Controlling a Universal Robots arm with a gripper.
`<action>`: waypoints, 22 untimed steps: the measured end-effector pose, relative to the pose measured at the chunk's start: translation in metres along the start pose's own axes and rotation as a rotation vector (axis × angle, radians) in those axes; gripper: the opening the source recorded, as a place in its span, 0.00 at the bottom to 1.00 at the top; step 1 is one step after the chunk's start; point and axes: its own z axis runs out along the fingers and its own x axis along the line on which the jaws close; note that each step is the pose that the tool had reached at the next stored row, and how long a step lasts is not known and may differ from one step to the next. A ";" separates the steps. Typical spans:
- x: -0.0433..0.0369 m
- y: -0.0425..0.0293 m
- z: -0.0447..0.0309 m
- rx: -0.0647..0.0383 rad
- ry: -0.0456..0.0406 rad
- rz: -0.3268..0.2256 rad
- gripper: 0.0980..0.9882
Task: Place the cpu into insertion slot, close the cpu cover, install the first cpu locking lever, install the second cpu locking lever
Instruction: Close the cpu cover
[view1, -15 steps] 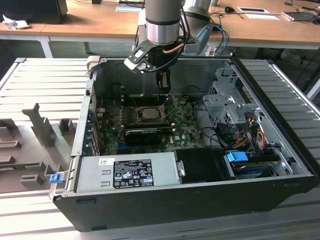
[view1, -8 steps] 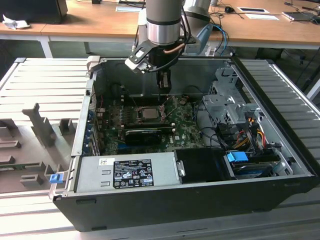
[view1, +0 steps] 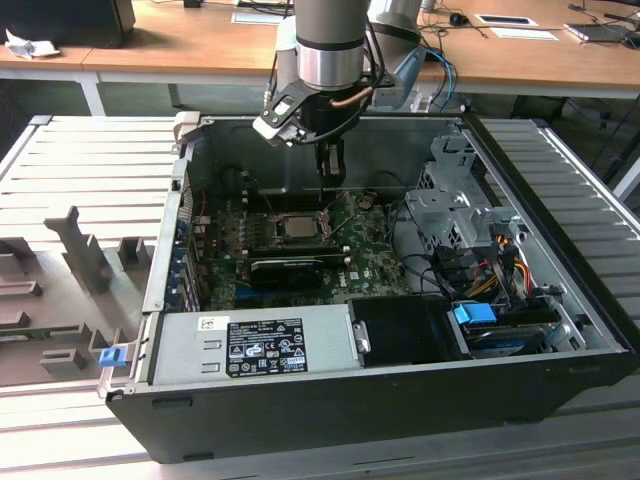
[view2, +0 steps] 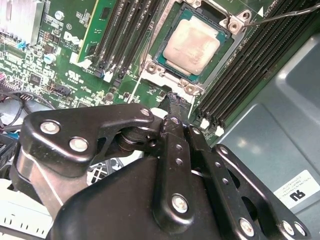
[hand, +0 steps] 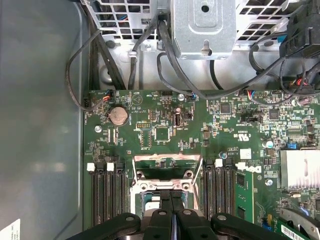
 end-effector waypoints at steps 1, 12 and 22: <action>0.0000 0.0002 0.0000 0.000 0.0000 0.000 0.01; 0.0008 0.0092 -0.0038 0.003 -0.0020 0.000 0.01; 0.0012 0.0203 -0.0047 0.005 -0.0037 0.000 0.01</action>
